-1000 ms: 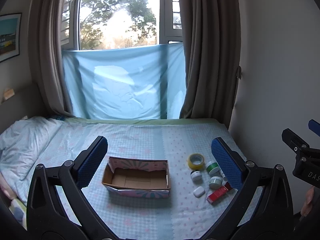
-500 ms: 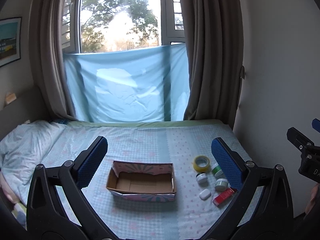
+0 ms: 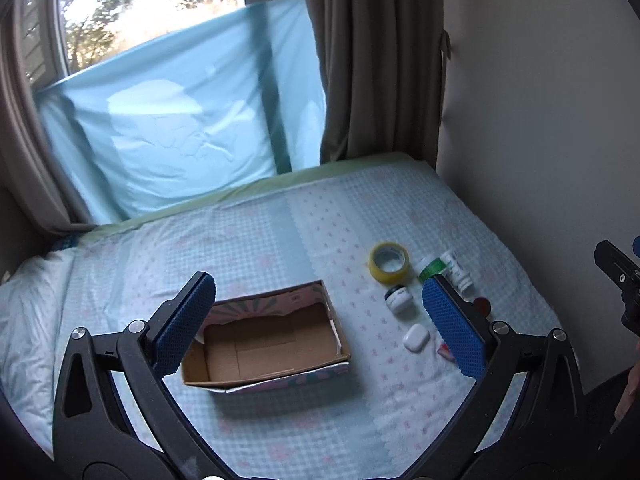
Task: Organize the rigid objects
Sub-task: 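Grasp the yellow tape roll with the left tool while the right tool grasps the red MARUBI box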
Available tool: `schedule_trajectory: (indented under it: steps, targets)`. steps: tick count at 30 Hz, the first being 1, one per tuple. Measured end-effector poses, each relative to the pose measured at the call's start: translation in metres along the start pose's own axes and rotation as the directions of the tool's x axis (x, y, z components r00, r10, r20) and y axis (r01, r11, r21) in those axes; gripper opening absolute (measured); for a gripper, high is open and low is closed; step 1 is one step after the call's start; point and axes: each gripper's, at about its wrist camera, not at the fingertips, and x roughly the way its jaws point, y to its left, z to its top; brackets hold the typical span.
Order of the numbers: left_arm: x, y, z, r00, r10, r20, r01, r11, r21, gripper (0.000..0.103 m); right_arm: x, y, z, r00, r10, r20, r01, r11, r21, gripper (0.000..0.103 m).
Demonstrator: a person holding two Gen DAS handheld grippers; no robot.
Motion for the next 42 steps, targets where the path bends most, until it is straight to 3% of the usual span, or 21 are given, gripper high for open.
schedule_trajectory:
  steps: [6,11,20,24,27,33,39,42]
  targets:
    - [0.101,-0.023,0.001,0.985,-0.097,-0.145,0.108,0.992,0.068,0.103,0.077,-0.014,-0.038,0.983,-0.074,-0.171,0.097,0.987,0.132,0.103]
    - [0.191,-0.058,0.001,0.956,-0.140,-0.257,0.173,0.979,0.110,0.103,0.143,-0.028,-0.070,0.944,-0.116,-0.309,0.183,0.963,0.199,0.103]
    - [0.340,-0.114,-0.014,0.887,-0.126,-0.443,0.234,0.952,0.199,0.103,0.243,-0.041,-0.117,0.828,-0.118,-0.548,0.298,0.921,0.252,0.103]
    - [0.404,-0.136,-0.034,0.849,-0.098,-0.519,0.272,0.923,0.271,0.103,0.282,-0.045,-0.139,0.780,-0.102,-0.617,0.338,0.899,0.278,0.102]
    - [0.442,-0.148,-0.048,0.832,-0.065,-0.551,0.285,0.902,0.323,0.103,0.311,-0.046,-0.158,0.735,-0.076,-0.674,0.362,0.884,0.295,0.096]
    - [0.489,-0.158,-0.059,0.819,-0.045,-0.572,0.294,0.889,0.350,0.103,0.353,-0.046,-0.190,0.685,-0.033,-0.727,0.400,0.852,0.338,0.096]
    - [0.523,-0.170,-0.063,0.812,-0.040,-0.582,0.310,0.874,0.373,0.103,0.383,-0.042,-0.209,0.656,-0.001,-0.755,0.418,0.833,0.362,0.078]
    - [0.528,-0.177,-0.059,0.823,-0.044,-0.566,0.316,0.864,0.392,0.103,0.392,-0.042,-0.212,0.641,-0.014,-0.768,0.444,0.823,0.356,0.073]
